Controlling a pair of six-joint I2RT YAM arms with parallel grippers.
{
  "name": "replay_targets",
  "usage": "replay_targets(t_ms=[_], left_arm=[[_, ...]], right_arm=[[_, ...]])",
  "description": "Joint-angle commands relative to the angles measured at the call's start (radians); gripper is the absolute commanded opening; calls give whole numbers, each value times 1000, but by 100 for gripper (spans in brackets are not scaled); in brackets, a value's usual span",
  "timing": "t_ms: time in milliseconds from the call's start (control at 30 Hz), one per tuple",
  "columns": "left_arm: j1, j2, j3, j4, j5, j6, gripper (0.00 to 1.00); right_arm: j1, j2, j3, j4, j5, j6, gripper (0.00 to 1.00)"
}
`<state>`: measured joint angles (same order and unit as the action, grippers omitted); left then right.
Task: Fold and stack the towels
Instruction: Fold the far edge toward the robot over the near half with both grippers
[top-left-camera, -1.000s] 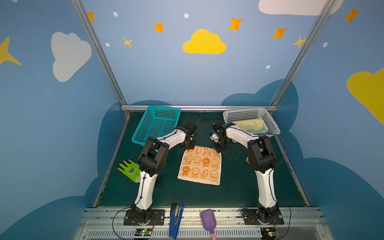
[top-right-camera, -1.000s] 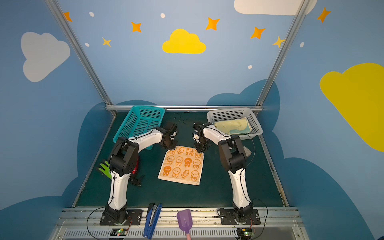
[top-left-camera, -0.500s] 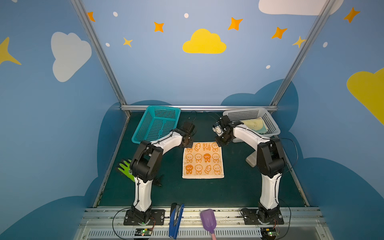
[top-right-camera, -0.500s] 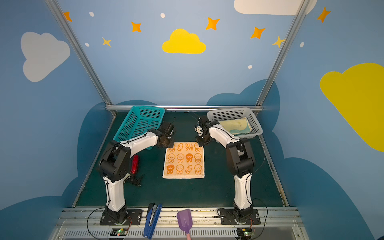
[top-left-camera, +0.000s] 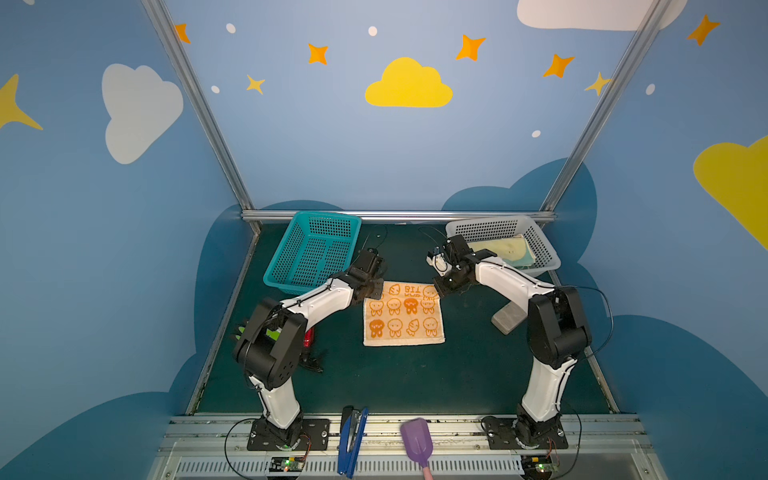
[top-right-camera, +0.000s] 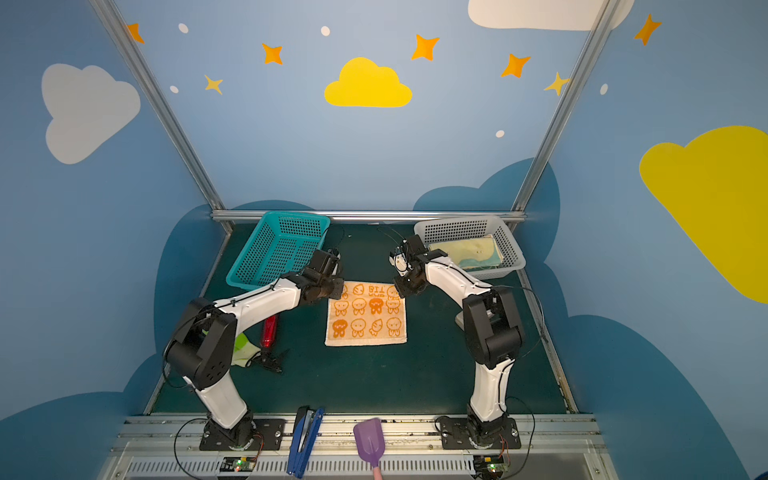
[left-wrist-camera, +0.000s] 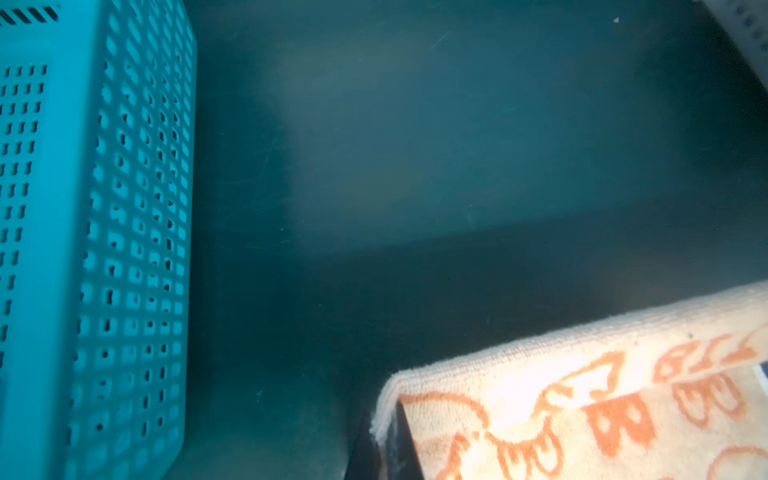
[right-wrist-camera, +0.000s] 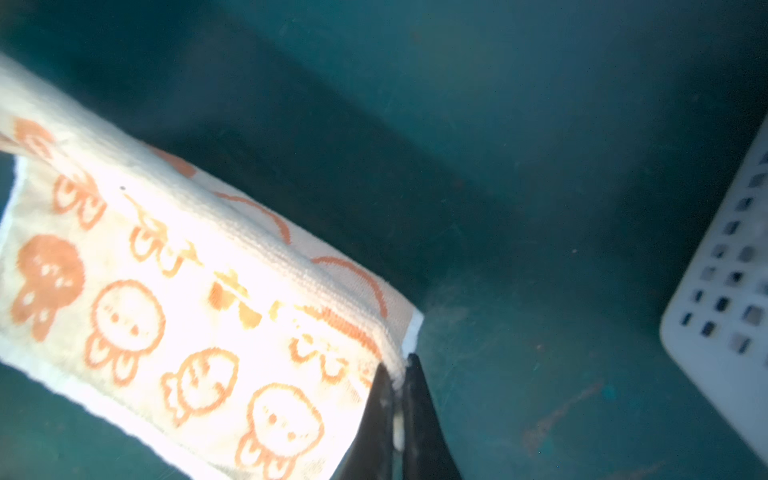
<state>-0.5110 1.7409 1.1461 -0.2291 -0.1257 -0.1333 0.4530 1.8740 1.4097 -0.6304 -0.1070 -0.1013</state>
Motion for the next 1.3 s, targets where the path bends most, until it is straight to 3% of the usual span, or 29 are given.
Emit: replay_targets(t_ms=[0,733,1100,1267], left_arm=[[-9,-65,-39,34,-30,11,4],[-172,-294,-274,-39,-156,-90,4],[-267,-266,-347,-35,-189,-197,4],[-294,-250,-367,-37,-202,-219,10]], right_arm=[[-2,-85,-47,17,-21,17,0],[137,-352,-387,19,-14,208,0],[147,-309,-424,20,9,291,0],[160,-298,-431,23,-3,317,0]])
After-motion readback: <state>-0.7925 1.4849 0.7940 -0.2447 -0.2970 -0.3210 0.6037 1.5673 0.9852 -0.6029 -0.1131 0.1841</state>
